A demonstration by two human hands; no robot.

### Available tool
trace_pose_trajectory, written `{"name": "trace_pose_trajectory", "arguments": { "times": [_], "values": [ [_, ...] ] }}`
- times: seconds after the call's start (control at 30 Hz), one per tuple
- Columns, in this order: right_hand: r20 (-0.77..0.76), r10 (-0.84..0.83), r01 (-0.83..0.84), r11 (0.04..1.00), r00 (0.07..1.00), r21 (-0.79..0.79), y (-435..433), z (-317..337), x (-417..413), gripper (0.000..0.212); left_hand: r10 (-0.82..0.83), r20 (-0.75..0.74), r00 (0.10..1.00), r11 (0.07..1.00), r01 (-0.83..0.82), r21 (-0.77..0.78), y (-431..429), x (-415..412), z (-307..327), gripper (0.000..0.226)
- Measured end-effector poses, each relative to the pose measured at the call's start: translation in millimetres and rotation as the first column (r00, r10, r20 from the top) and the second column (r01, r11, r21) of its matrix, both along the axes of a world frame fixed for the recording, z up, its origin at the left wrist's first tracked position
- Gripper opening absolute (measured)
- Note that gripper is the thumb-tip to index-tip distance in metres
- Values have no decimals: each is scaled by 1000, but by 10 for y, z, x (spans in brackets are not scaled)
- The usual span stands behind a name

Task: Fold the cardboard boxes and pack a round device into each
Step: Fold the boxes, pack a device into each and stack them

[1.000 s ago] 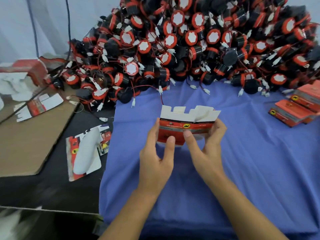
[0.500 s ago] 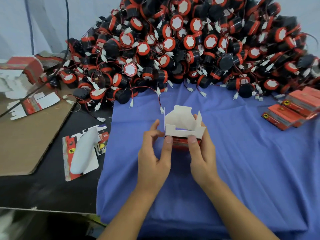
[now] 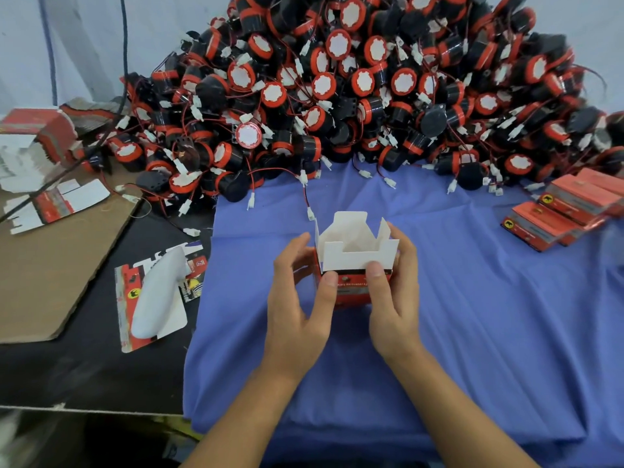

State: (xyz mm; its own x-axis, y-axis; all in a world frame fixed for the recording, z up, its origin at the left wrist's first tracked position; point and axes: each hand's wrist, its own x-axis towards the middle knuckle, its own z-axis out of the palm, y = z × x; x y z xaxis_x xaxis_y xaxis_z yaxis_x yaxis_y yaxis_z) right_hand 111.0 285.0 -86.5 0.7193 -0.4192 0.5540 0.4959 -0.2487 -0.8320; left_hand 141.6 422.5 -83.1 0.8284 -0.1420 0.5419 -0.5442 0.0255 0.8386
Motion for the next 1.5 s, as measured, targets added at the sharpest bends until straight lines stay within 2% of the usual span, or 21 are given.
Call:
{"name": "trace_pose_trajectory", "arguments": {
  "times": [0.23,0.47,0.6,0.7,0.97,1.17,1.33,1.5],
  "values": [
    [-20,-32,33,999,999,14,1,-24,-17,59,-42,6,999,999,42,10,3,-26,5,53],
    [11,41,-41,999,999,-18,-22,-37,-16,40,-19,-41,999,1000,20,13,2,-17,13,70],
    [8,-16,15,1000,1000,4,-19,-8,-20,52,-43,-82,996,999,43,-6,6,-1,12,60],
    [-18,-42,43,999,999,13,-1,-1,-31,51,-34,-73,997,999,35,2,20,0,16,43],
    [2,-49,49,999,999,-24,2,-18,-33,45,-114,-209,971,990,93,-107,-2,-39,79,37],
    [-26,-37,35,996,999,-82,-17,-68,-43,38,-157,-206,966,984,134,-118,17,-33,10,22],
    [-32,-38,35,996,999,-86,-55,-120,-18,42,-144,-138,980,989,138,-49,29,-35,-13,29],
    [-11,-52,51,998,999,-32,-32,-122,-12,44,-41,-11,999,999,41,22,1,-31,-12,44]
  ]
}}
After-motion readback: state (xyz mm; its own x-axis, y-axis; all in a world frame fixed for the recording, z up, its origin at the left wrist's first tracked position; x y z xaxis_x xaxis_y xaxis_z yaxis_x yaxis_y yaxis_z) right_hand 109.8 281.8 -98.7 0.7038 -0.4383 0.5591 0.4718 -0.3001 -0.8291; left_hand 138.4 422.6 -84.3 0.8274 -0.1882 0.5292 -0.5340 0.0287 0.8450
